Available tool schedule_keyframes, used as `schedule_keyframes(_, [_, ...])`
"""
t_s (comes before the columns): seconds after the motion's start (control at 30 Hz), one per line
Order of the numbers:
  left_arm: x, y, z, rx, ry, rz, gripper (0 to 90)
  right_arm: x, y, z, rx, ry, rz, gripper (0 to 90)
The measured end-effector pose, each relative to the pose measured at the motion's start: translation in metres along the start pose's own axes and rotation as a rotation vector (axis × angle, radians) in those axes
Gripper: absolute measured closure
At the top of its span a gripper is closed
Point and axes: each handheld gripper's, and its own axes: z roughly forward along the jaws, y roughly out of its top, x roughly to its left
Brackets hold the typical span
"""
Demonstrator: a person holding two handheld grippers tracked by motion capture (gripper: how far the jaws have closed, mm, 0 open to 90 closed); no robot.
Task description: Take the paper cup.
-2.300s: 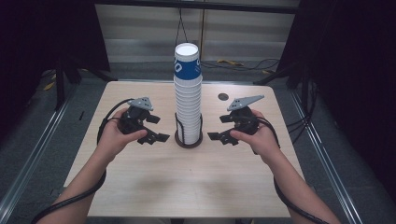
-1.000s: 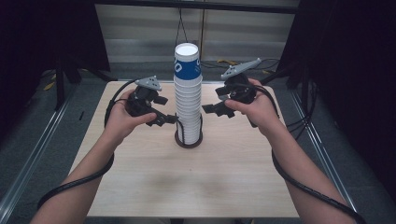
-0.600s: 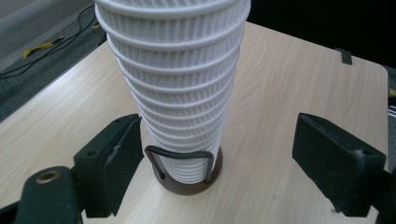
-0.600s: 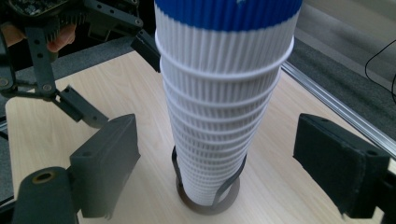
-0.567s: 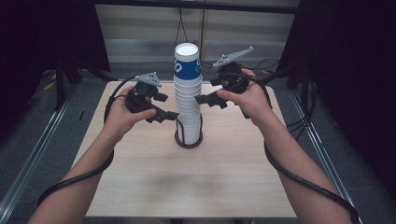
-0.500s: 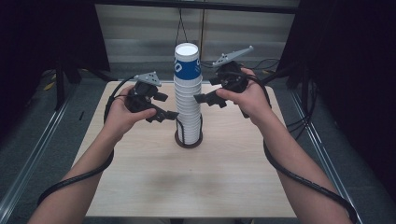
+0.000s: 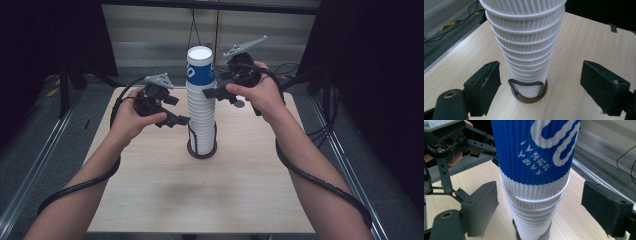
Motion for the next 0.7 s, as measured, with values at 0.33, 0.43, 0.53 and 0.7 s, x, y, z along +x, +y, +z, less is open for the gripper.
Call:
schedule_keyframes(0.33, [-0.001,0.009,-0.002,-0.011,-0.001,0.01,16.2,0.003,0.011,0.007,-0.01,-0.002,-0.011,13.0])
schedule_keyframes(0.43, [-0.001,0.011,-0.002,-0.019,0.0,0.011,16.2,0.003,0.014,0.009,-0.015,-0.008,-0.012,13.0])
schedule_keyframes(0.53, [-0.001,0.013,-0.002,-0.015,0.003,0.012,16.2,0.004,0.017,0.011,-0.021,-0.01,-0.004,12.9])
schedule_keyframes(0.7, [0.0,0.014,-0.001,-0.015,-0.001,0.013,16.2,0.005,0.022,0.014,-0.02,-0.016,-0.007,12.9])
